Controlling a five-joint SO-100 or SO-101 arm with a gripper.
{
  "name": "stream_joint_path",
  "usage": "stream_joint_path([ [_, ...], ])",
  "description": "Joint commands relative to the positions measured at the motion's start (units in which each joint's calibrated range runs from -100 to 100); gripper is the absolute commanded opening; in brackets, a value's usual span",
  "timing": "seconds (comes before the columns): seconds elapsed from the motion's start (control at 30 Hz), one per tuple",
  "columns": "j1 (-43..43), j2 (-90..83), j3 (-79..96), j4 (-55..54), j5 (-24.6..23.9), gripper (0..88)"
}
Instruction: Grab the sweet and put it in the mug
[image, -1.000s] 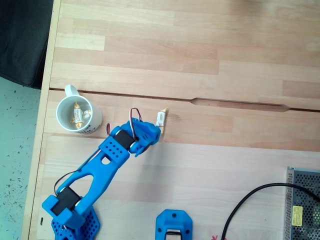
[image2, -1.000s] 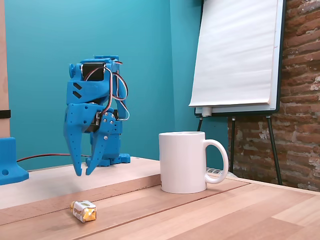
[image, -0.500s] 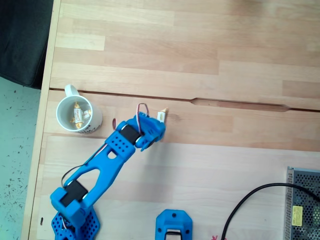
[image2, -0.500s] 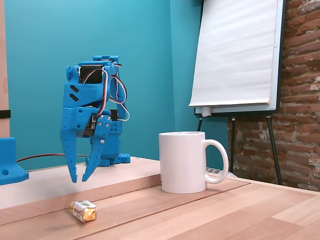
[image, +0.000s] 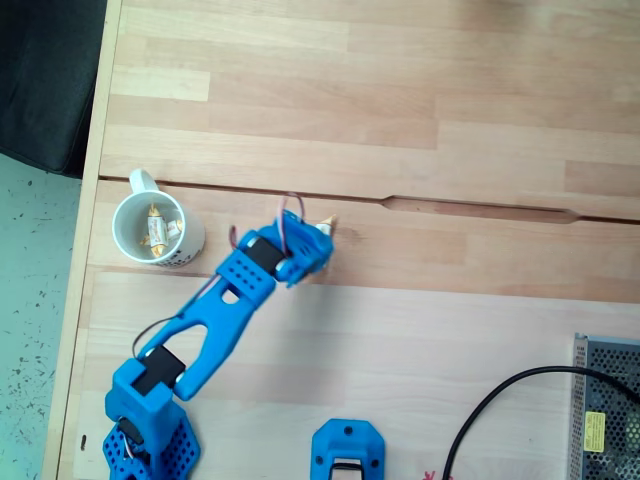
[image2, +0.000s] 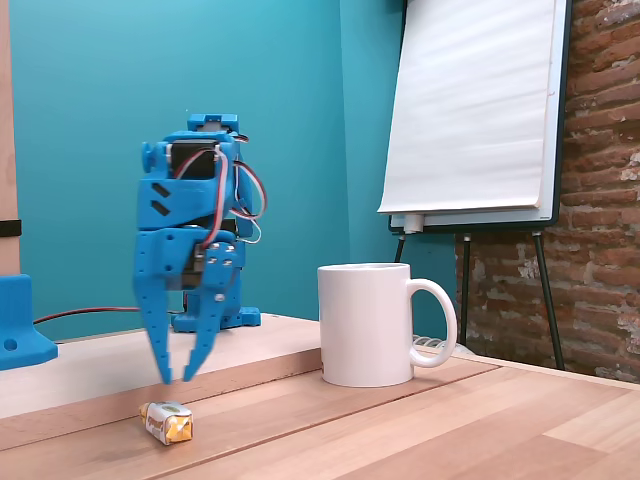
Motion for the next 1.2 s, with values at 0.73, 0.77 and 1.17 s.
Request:
stream_joint_path([
  [0.73,0.8,-0.7,-4.0,-0.6,0.5,21.1],
  [0.77,1.1,-0.7,-4.1,-0.5,0.5,21.1],
  [1.17,2.6,0.7,-3.0,-0.6,0.4,21.1],
])
